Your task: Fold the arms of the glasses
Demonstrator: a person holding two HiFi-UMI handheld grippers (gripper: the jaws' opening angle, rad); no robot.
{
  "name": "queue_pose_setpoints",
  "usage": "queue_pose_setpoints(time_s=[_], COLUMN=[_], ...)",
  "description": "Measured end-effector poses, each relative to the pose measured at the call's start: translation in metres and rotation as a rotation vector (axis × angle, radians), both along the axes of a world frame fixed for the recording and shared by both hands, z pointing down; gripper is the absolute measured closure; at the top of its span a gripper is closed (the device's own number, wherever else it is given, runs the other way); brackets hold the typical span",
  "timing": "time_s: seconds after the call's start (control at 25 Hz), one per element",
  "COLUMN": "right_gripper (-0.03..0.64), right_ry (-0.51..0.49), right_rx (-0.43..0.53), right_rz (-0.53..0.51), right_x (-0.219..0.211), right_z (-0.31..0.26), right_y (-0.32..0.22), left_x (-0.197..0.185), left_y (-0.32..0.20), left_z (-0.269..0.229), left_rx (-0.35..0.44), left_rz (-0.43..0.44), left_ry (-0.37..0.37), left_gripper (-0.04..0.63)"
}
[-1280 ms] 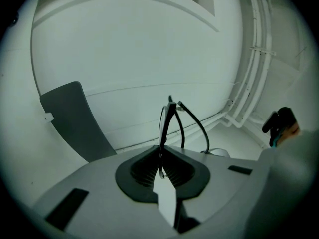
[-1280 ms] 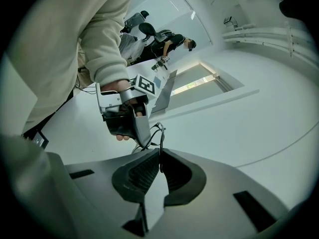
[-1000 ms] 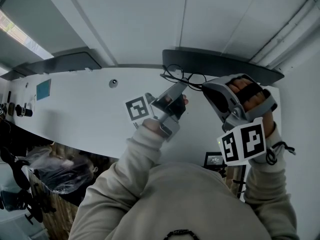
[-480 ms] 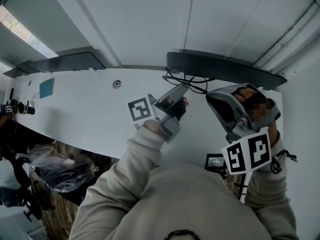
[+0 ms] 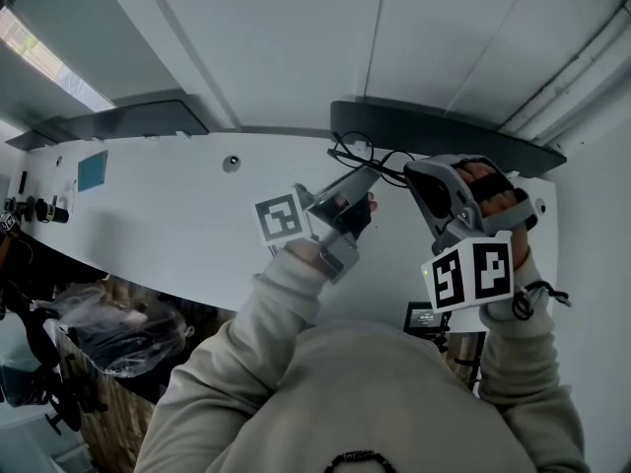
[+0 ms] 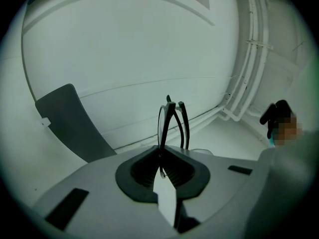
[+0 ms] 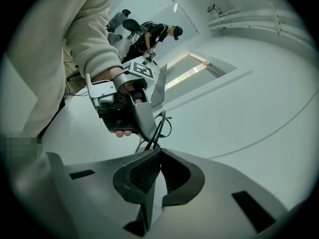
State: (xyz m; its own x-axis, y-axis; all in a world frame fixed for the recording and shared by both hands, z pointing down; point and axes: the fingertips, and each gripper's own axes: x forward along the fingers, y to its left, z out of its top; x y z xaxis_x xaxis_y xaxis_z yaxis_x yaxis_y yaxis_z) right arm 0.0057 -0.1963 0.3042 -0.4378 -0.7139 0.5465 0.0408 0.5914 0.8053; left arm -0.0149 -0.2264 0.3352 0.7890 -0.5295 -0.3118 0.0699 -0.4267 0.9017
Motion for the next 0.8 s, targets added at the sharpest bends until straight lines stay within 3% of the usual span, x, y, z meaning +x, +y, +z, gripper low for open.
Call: queue_pose_setpoints(time_s=[0.28,0.52,0.68,0.8], right_gripper=[0.595,0.595,0.595,0.595], right_ry=[0.004,0.003,-0.15,-0.248], right_rx=[-0.002,0.005,0.029,-0.035], right_rz=[0.019,0.017,0.037,0.112], right_x=[0.002,0.003,0.012,0.043], right_z=[0.008,0.01,-0.01,0.0], right_y=[-0.002,-0.001,0.003,0.013], left_x=[0.004,0.005,0.004,0.003], left_y=[0.003,0.002,0.0,0.006], left_z=[-0.003,0.004,0.022,0.067], left_rx=[-0.025,-0.034,-0.083,-0.178], left_rz=[0.016,0.004,-0.006,0.001], left_ry=[0.054,0.022,0.013,0.013], left_gripper=[0.574,0.574,0.574,0.574])
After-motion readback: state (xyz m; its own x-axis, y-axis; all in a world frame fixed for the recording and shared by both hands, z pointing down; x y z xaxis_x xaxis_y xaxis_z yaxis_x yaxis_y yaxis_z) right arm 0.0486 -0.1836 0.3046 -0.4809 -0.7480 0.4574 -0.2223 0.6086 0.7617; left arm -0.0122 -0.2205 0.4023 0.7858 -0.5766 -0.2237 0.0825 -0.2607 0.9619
